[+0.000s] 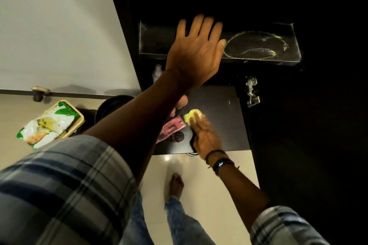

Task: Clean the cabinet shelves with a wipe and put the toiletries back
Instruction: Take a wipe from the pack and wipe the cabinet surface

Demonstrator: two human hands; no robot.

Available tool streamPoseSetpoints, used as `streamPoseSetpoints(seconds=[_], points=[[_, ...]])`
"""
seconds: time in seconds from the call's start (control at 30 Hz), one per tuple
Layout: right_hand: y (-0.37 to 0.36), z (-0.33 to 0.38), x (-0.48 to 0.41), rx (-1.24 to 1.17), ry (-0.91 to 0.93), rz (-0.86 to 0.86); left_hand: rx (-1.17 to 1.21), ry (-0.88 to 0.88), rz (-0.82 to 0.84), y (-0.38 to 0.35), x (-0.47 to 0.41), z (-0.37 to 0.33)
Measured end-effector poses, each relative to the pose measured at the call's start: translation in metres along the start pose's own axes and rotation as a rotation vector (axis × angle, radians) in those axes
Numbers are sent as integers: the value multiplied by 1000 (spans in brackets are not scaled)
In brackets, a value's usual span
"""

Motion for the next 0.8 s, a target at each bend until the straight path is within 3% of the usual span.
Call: streamPoseSetpoints(seconds=[0.13,0.23,0.33,0.53,0.7,0.8], points=[[-12,21,50,20,49,82,6,4,21,0,0,2],[7,-5,73,43,-62,67,7,4,43,0,0,2],[18,-27,51,9,-163,52,11,5,32,-2,0,1],[11,2,-24,-16,-77,21,1,-3,-30,-4,1,2],[-6,21,34,44,45,57,15,-1,-29,-3,0,2],[5,-2,79,77,-49,14,6,2,-35,-3,1,2]])
Point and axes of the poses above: each hand's wrist, its own x-axis away from the middle knuckle, its own y-axis out of the back of the hand, z = x × y, the point moved 5 cm from there along -x, towards the middle knuckle, and after that the axes turned 13 degrees about y, right-handed, at the moved point
